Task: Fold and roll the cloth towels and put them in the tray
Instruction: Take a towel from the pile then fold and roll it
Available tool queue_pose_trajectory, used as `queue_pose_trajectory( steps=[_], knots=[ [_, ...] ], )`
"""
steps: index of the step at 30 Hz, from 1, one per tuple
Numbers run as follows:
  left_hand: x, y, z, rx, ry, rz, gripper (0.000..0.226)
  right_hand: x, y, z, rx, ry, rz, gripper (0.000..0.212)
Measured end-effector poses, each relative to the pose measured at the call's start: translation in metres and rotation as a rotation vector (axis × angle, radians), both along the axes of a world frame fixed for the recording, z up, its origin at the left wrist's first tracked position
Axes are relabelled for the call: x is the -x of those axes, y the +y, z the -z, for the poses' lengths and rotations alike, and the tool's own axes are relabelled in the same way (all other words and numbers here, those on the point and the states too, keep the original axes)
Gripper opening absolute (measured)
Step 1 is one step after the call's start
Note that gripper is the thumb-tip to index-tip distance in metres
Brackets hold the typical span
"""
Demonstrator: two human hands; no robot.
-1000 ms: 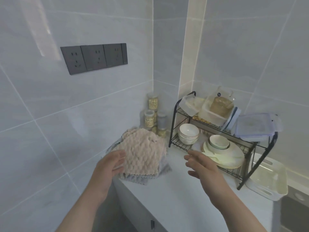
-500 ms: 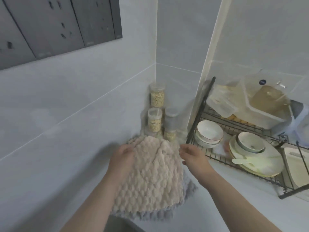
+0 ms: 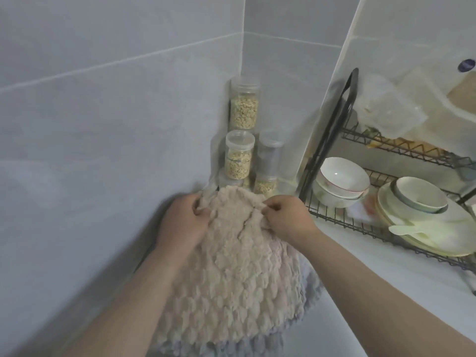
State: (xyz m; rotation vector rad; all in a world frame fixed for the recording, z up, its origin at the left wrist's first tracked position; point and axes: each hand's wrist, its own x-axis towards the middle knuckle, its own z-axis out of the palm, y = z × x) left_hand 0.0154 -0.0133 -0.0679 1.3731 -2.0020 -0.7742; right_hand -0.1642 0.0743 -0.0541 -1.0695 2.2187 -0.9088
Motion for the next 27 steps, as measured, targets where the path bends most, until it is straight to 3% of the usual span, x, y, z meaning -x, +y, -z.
queue_pose_trajectory(
  steps=[12, 17, 19, 20, 21, 23, 27],
  knots=[
    [-0.01, 0.02, 0.005, 0.338, 0.172, 0.011, 0.014, 0.003, 0.061, 0.002, 0.539, 0.14, 0.02, 0.008],
    [-0.023, 0.03, -0.001, 0.584, -0.018, -0.012, 0.027, -0.019, 0.12, -0.027, 0.683, 0.191, 0.043, 0.026],
    [-0.022, 0.053, -0.016, 0.682, -0.026, 0.163, 0.042, -0.032, 0.139, -0.041, 0.709, 0.234, 0.029, 0.031],
    [-0.02, 0.07, -0.025, 0.671, 0.021, 0.324, 0.047, -0.038, 0.147, -0.05, 0.725, 0.26, 0.023, 0.033],
    [-0.018, 0.09, -0.036, 0.543, 0.089, 0.497, 0.049, -0.044, 0.155, -0.059, 0.739, 0.278, 0.018, 0.035],
    [-0.014, 0.121, -0.054, 0.168, 0.245, 0.791, 0.042, -0.054, 0.171, -0.08, 0.773, 0.278, 0.014, 0.036],
    [-0.014, 0.169, -0.087, -0.156, 0.422, 1.029, 0.018, -0.065, 0.216, -0.123, 0.772, 0.357, 0.014, 0.035]
  ],
)
